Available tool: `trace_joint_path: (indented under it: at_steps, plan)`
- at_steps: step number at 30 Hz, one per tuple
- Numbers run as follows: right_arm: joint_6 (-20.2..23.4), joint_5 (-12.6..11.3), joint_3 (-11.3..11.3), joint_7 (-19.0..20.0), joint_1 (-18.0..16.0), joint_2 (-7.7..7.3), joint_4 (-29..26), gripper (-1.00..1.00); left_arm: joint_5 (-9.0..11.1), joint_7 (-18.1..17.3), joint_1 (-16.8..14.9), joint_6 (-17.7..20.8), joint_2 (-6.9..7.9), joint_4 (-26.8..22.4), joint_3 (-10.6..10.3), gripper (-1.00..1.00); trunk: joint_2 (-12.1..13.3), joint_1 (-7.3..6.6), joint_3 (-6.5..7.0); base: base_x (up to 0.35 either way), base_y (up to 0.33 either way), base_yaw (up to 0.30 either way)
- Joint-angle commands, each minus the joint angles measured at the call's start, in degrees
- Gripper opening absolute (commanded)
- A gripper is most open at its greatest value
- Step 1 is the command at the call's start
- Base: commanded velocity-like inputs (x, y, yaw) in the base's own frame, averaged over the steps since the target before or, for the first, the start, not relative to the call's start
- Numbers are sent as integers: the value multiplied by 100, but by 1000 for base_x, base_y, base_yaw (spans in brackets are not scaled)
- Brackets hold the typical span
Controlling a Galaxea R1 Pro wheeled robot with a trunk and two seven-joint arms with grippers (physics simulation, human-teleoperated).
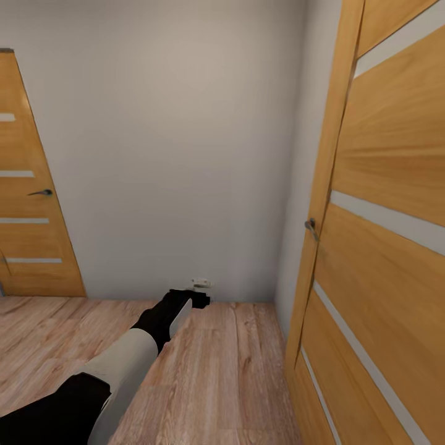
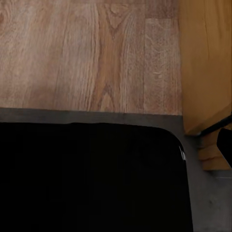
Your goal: Move the two storage containers from the living room to the garage. In the garage, place one container on the floor and stack the other container on top of it (either order is fine).
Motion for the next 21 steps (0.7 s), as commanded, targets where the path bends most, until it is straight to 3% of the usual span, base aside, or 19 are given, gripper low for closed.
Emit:
trace_joint_path:
  at_steps: [1, 6, 21]
  plan:
    - [-19, 14, -5, 1, -1, 0, 3, 100, 60, 48, -5, 19, 0, -3, -26, 100, -3, 0, -5, 0, 0, 295]
    - [-19, 18, 9, 1, -1, 0, 3, 100, 60, 48, -5, 19, 0, -3, -28, 100, -3, 0, -5, 0, 0, 200]
    - [46, 40, -16, -16, -39, -11, -52, 100, 60, 48, -5, 19, 0, -3, -25, 100, -3, 0, -5, 0, 0, 10]
